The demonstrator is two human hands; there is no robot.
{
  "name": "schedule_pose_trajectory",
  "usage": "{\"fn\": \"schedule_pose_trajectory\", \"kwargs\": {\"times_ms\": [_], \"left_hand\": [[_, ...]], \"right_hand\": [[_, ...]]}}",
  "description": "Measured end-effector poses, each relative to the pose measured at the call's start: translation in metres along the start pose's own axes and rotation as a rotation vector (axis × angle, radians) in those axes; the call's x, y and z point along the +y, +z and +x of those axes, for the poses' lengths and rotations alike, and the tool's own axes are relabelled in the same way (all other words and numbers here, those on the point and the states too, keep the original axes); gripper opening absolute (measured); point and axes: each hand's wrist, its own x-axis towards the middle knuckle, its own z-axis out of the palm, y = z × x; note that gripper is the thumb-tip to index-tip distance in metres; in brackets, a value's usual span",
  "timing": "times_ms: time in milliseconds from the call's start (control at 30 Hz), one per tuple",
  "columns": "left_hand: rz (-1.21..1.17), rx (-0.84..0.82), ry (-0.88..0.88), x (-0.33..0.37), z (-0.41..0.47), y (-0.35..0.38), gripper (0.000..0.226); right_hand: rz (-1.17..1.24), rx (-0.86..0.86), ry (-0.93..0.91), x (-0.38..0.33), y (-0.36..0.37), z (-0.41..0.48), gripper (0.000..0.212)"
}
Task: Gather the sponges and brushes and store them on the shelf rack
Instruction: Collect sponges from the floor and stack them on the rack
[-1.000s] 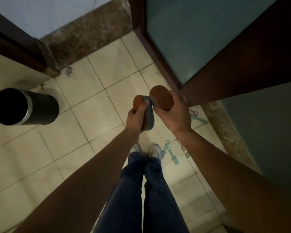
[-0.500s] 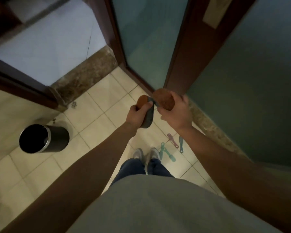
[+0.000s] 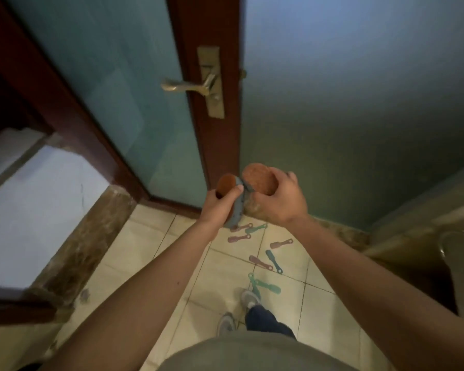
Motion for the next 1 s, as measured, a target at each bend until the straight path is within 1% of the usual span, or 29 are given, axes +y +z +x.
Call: {"fn": "schedule_pose_trajectory", "kwargs": {"times_ms": [100, 200, 300, 433, 567, 800, 900, 1000], "left_hand": [[0.111, -0.094, 0.087, 0.017, -0.009, 0.034, 0.059], [0.207, -0.172, 0.166, 0.031, -0.028, 0.080, 0.059], [0.281, -0.301, 0.229, 0.041, -0.054, 0.130, 0.059], [0.341, -0.473, 0.325, 0.051, -0.090, 0.202, 0.062], [0.360, -0.611, 0.427, 0.061, -0.131, 0.274, 0.064], [0.390, -0.822, 0.562, 0.071, -0.202, 0.393, 0.063], [0.386, -0.928, 0.581, 0.070, -0.228, 0.435, 0.067], [0.393, -1.008, 0.613, 0.069, -0.258, 0.475, 0.068]], "right_hand": [[0.016, 0.138, 0.057, 0.016, -0.038, -0.018, 0.070], [-0.019, 0.256, 0.140, 0.039, -0.081, -0.044, 0.066], [-0.047, 0.373, 0.209, 0.063, -0.126, -0.071, 0.066], [-0.086, 0.522, 0.284, 0.097, -0.192, -0.106, 0.068], [-0.113, 0.647, 0.357, 0.130, -0.258, -0.141, 0.065], [-0.157, 0.808, 0.458, 0.189, -0.362, -0.196, 0.069], [-0.197, 0.842, 0.508, 0.212, -0.395, -0.219, 0.068], [-0.231, 0.912, 0.573, 0.230, -0.428, -0.244, 0.066]]}}
